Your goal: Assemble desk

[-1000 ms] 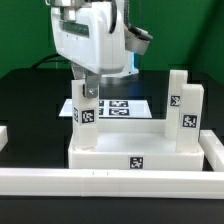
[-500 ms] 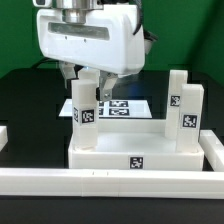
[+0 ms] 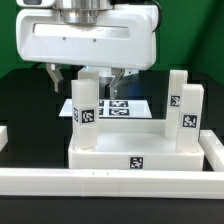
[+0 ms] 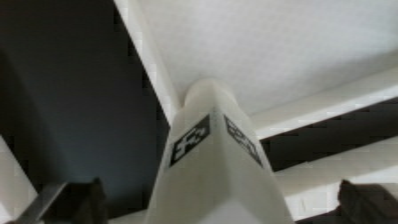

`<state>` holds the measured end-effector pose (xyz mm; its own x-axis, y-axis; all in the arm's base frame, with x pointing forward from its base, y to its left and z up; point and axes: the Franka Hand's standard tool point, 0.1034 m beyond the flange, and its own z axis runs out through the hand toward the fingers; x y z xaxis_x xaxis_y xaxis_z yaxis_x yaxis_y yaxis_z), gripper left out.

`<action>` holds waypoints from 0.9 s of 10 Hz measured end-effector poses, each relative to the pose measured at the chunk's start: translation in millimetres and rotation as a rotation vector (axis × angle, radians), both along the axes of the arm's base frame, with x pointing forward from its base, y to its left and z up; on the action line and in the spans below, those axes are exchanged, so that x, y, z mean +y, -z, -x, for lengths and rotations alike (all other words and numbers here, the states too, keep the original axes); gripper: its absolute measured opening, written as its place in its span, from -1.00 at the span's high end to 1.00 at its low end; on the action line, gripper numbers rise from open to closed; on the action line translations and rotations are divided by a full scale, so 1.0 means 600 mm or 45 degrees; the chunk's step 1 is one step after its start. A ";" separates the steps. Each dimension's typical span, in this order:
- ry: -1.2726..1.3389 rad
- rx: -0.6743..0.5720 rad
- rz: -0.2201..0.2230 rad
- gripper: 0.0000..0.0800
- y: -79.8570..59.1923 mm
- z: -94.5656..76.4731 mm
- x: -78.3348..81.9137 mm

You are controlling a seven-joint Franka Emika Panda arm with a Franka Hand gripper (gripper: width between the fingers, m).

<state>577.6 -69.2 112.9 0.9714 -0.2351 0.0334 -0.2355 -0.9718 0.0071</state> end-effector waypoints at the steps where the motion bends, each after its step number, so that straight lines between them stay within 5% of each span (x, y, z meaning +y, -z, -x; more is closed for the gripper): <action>1: -0.103 0.004 0.009 -0.62 0.000 0.000 -0.001; 8: -0.527 0.019 0.035 -0.62 0.000 0.001 -0.007; 9: -0.523 0.019 0.035 -0.30 0.000 0.001 -0.007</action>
Offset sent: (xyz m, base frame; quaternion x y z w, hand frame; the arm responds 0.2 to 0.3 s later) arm 0.0005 0.0018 0.0003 -0.0073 0.0057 -0.1960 0.9806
